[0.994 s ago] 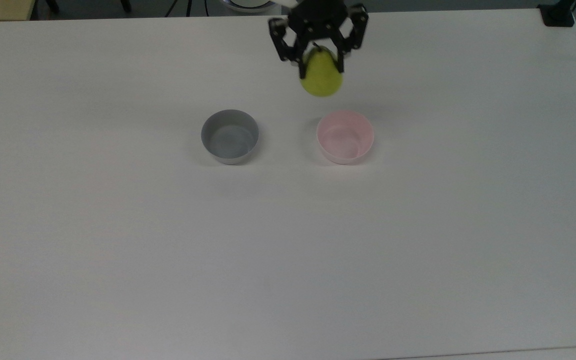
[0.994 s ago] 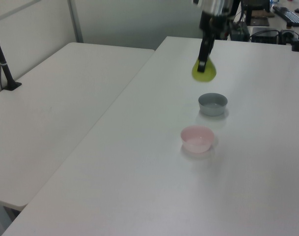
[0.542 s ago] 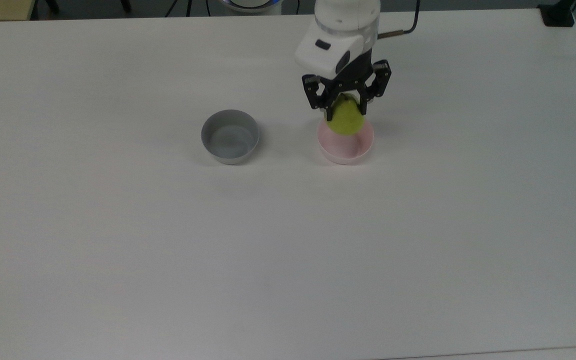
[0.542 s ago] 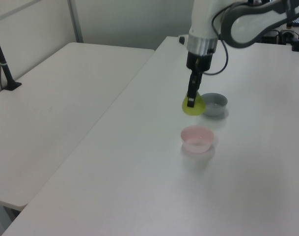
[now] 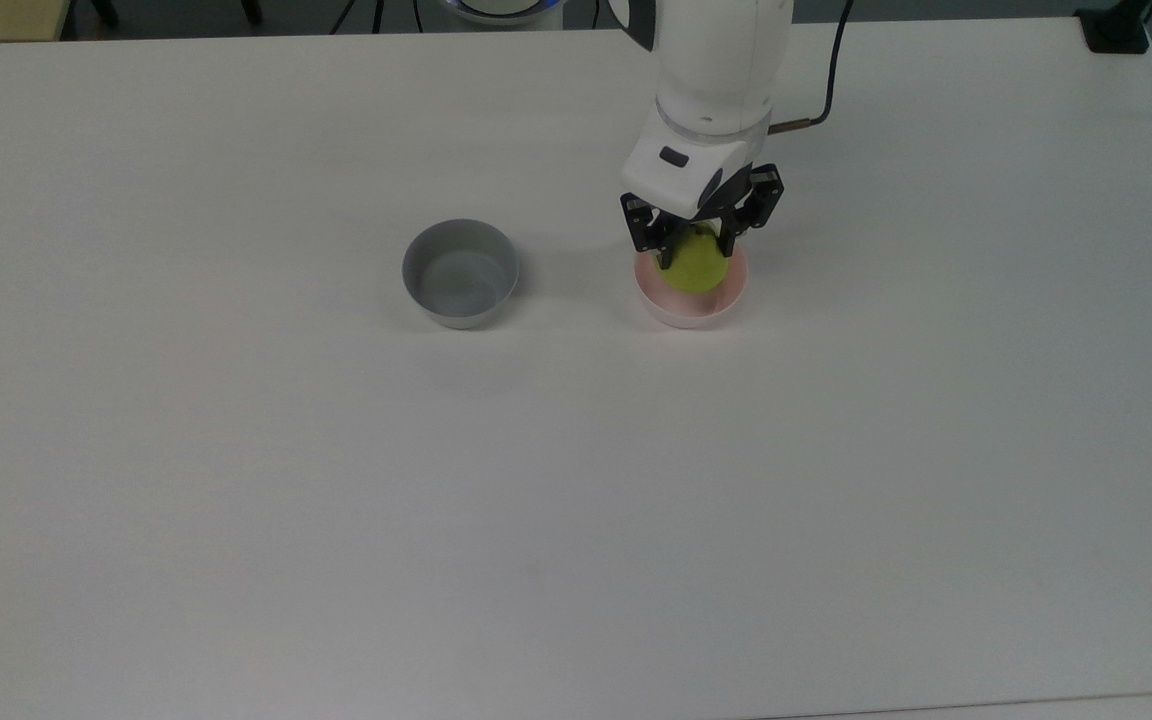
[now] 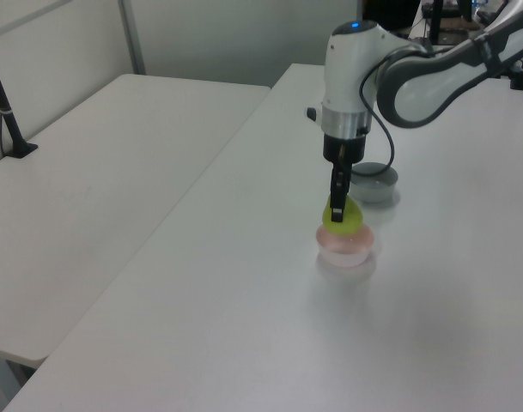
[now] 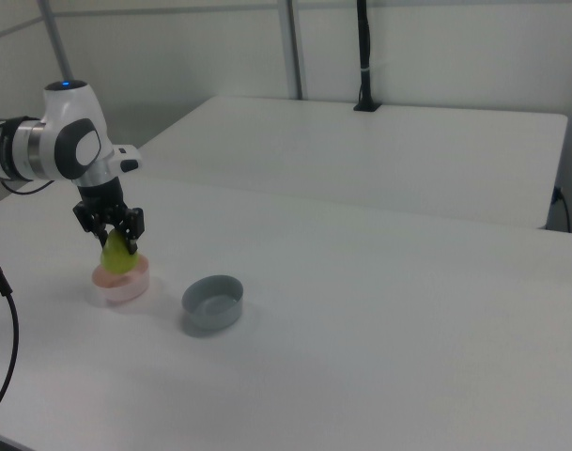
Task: Place the pear in the bowl
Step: 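Lower the pear into the pink bowl and open the gripper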
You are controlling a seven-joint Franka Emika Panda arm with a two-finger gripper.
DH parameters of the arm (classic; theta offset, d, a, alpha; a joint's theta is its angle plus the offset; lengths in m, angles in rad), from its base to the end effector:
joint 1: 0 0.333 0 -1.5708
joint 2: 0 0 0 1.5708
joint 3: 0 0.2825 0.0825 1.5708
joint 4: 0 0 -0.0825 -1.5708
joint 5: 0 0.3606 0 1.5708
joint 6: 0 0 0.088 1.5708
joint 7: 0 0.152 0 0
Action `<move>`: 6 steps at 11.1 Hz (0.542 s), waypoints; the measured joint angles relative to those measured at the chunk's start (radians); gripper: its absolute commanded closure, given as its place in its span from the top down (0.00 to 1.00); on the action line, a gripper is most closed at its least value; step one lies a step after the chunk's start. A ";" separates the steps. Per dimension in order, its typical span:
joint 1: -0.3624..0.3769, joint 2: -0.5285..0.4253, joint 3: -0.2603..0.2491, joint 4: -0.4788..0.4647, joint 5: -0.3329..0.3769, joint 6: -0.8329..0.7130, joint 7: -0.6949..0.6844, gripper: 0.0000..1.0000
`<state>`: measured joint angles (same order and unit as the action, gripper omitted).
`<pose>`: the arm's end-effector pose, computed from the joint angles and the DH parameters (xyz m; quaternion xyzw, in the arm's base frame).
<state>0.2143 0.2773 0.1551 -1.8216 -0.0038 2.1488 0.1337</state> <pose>0.5657 0.2152 0.3262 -0.9928 -0.1150 -0.0209 0.0255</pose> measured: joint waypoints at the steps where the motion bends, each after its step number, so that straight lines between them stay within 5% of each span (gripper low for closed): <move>1: 0.004 0.009 0.000 -0.011 -0.012 0.005 0.002 0.26; 6: 0.005 0.024 0.000 -0.024 -0.021 0.018 0.036 0.91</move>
<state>0.2189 0.3013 0.1551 -1.8452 -0.0247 2.1664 0.1696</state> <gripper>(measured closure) 0.344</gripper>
